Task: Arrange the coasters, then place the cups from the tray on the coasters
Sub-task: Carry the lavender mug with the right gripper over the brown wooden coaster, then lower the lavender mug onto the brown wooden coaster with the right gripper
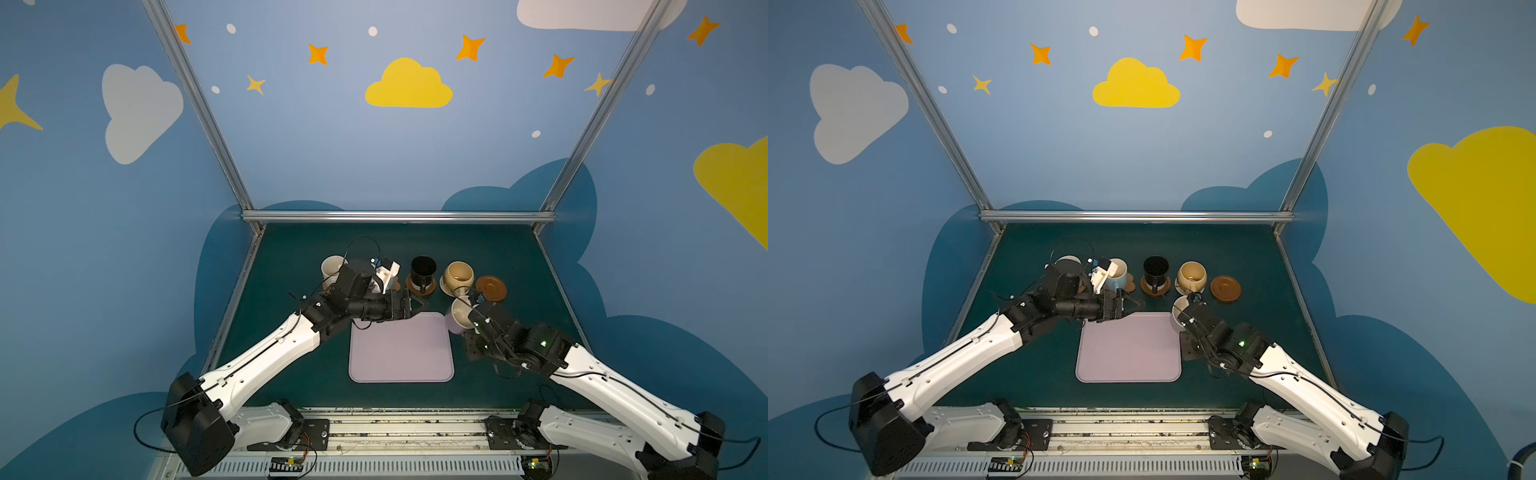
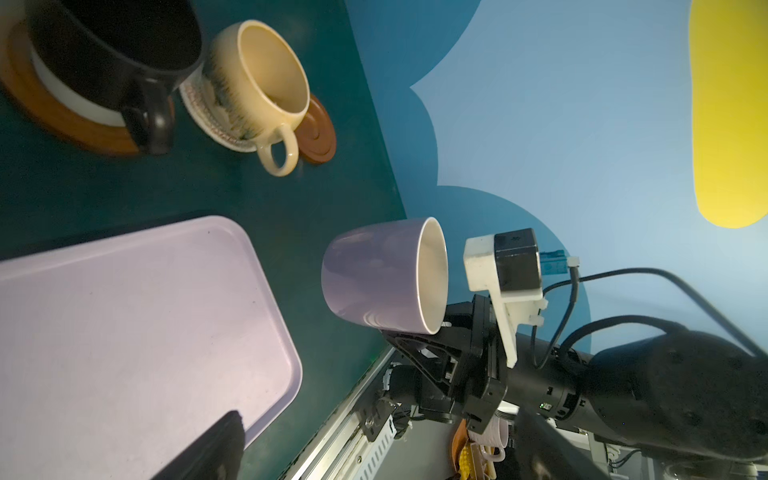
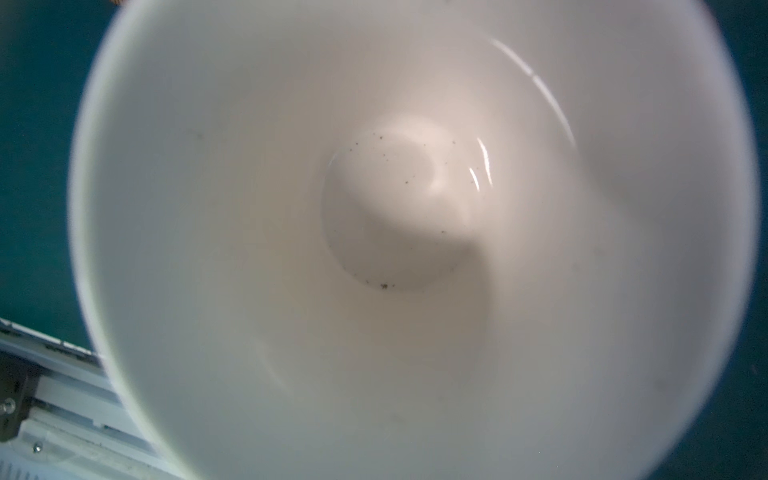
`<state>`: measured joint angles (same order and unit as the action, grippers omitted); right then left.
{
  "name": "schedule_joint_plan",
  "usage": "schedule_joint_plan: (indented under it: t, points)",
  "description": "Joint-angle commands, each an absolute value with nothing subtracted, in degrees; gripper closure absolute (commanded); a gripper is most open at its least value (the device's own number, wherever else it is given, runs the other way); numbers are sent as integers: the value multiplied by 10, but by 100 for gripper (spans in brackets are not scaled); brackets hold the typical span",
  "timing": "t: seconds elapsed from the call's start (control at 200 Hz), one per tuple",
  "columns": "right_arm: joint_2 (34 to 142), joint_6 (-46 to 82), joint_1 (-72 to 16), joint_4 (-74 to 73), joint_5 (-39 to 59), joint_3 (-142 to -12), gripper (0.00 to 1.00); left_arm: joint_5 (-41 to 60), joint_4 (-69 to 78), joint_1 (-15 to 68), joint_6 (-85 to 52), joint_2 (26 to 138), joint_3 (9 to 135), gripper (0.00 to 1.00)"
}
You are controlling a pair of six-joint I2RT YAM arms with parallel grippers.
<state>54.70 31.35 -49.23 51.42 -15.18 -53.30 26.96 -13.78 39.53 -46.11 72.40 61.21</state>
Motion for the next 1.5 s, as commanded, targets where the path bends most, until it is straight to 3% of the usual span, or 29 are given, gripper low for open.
schedule_joint_plan:
  t: [0.0, 0.596, 1.101, 1.497]
  points:
    - [530, 267, -459, 509, -155, -571, 100, 265, -141, 399, -441, 747, 639, 0]
    - [700, 158, -152, 464, -11, -664, 100, 238, -176, 406, -383, 921, 830, 0]
    - [877, 113, -72, 452, -27, -759, 100, 224, -226, 410, -343, 1043, 954, 0]
    - [998, 65, -49, 442, -40, -810, 100, 225, -234, 414, -333, 1088, 980, 0]
